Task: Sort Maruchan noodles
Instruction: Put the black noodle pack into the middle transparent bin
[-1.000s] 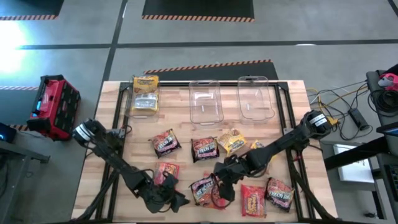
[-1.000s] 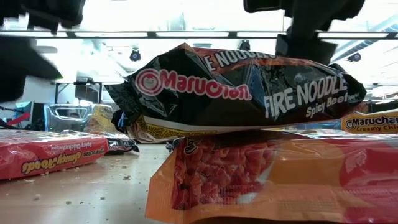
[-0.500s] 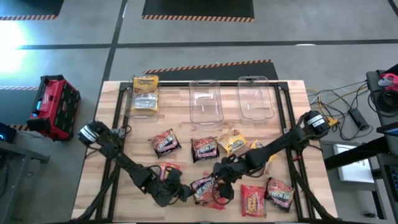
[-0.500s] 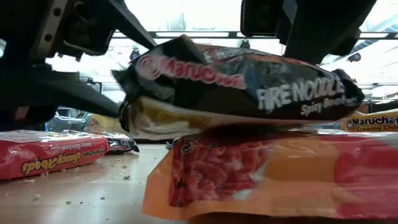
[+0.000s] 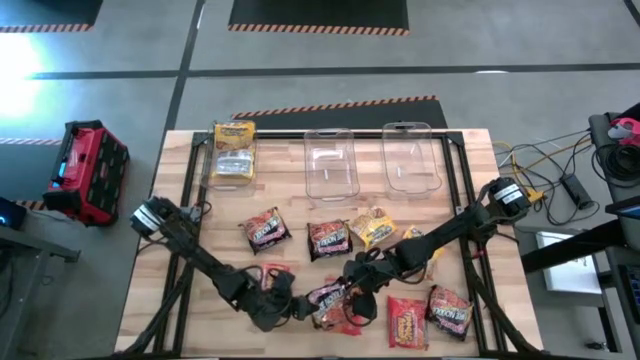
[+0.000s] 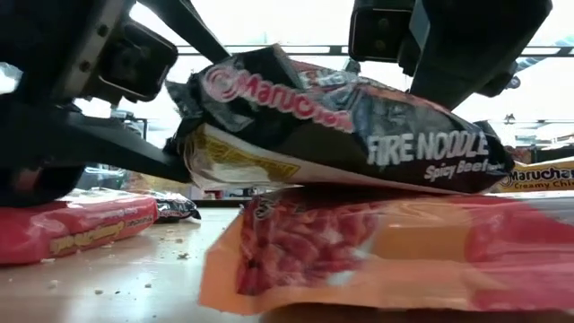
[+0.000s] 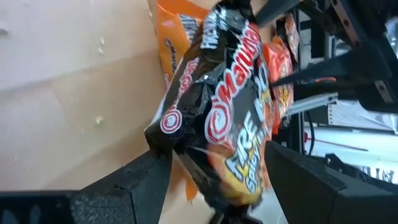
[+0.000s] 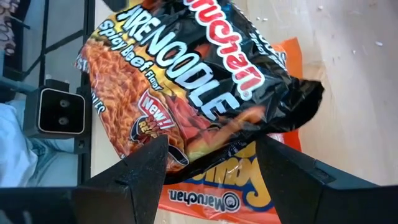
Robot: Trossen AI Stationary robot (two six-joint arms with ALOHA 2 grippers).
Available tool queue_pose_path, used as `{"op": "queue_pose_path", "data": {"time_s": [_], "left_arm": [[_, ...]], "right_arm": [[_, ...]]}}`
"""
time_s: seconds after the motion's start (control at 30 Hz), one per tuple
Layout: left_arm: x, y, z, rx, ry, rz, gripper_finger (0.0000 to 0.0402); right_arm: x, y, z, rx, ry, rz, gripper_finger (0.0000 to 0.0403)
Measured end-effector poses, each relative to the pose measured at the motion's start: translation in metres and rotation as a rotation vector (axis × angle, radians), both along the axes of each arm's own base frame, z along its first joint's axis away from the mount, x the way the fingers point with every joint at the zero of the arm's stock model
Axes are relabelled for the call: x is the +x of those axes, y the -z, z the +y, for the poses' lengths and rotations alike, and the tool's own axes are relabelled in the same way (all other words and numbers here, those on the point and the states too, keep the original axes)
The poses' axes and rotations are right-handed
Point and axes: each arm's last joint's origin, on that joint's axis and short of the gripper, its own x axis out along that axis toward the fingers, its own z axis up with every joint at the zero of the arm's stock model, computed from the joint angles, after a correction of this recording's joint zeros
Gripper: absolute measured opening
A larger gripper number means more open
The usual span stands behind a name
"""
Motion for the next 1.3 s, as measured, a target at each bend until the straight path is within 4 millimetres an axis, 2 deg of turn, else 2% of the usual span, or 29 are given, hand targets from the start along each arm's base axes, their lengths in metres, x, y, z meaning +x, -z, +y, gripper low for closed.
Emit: {"op": "queue_pose_path", "data": {"time_s": [0.43, 0.87, 1.3], "left_arm": [[0.014, 0.0, 0.011, 0.054, 0.051, -0.044, 0.0238], [0.021, -0.01, 0.007, 0.134, 0.115, -0.105, 0.0232], [0.024, -0.012, 0.008, 0.18, 0.127, -0.077, 0.0231]], "right_arm": [[0.0, 0.001, -0.001, -0.031, 0.003, -0.015, 0.0231], [0.0, 0.0, -0.001, -0.037, -0.004, -0.018, 0.0231], [0.0, 0.0, -0.002, -0.045, 0.004, -0.022, 0.0231]]}}
